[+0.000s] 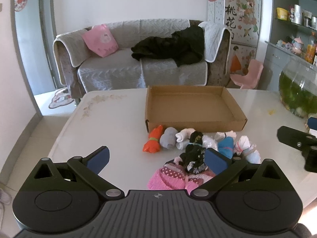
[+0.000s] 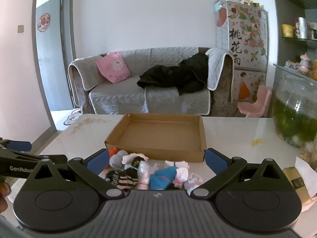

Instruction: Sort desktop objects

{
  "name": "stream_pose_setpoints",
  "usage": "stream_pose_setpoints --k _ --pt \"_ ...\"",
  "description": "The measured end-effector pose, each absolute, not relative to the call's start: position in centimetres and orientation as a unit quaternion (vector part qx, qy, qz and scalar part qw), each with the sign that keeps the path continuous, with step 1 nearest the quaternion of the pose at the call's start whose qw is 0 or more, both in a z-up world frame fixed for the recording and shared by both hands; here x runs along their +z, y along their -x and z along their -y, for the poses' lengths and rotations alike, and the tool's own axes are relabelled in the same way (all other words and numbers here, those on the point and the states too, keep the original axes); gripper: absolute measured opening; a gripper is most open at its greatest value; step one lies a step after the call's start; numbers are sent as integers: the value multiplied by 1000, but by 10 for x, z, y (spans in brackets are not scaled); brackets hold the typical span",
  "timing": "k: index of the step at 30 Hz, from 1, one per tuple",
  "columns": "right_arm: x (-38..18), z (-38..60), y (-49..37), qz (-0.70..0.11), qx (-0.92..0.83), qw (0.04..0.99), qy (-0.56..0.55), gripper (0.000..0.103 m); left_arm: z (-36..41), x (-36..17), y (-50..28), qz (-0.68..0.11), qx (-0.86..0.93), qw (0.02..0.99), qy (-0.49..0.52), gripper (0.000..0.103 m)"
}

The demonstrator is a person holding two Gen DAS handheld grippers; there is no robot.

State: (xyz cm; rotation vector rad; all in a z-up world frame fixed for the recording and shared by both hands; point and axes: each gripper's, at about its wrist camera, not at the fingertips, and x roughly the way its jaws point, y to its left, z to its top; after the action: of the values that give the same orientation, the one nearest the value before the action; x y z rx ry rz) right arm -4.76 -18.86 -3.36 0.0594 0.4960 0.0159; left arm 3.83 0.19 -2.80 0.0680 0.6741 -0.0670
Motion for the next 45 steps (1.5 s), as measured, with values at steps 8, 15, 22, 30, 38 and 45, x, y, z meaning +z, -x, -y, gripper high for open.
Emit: stream_pose_setpoints --k 8,15,22,30,38,45 --pt "-101 201 61 -284 -7 959 -12 103 -16 -108 -41 -393 -67 916 -33 103" --pt "-140 203 70 -321 -5 947 -10 103 0 -149 -31 -422 -111 899 -44 103" --pt "-144 214 61 -328 -6 944 -30 103 22 -166 -36 -425 -128 892 -79 103" --pt "-164 210 57 -335 -4 938 -84 103 29 -190 -44 -436 -128 887 -82 101" --pt "-171 203 58 -344 1 933 -105 89 28 -194 -49 -427 -124 893 -71 90" --pt "-171 204 59 -344 -13 934 -95 59 34 -193 -40 -409 -130 900 -72 74"
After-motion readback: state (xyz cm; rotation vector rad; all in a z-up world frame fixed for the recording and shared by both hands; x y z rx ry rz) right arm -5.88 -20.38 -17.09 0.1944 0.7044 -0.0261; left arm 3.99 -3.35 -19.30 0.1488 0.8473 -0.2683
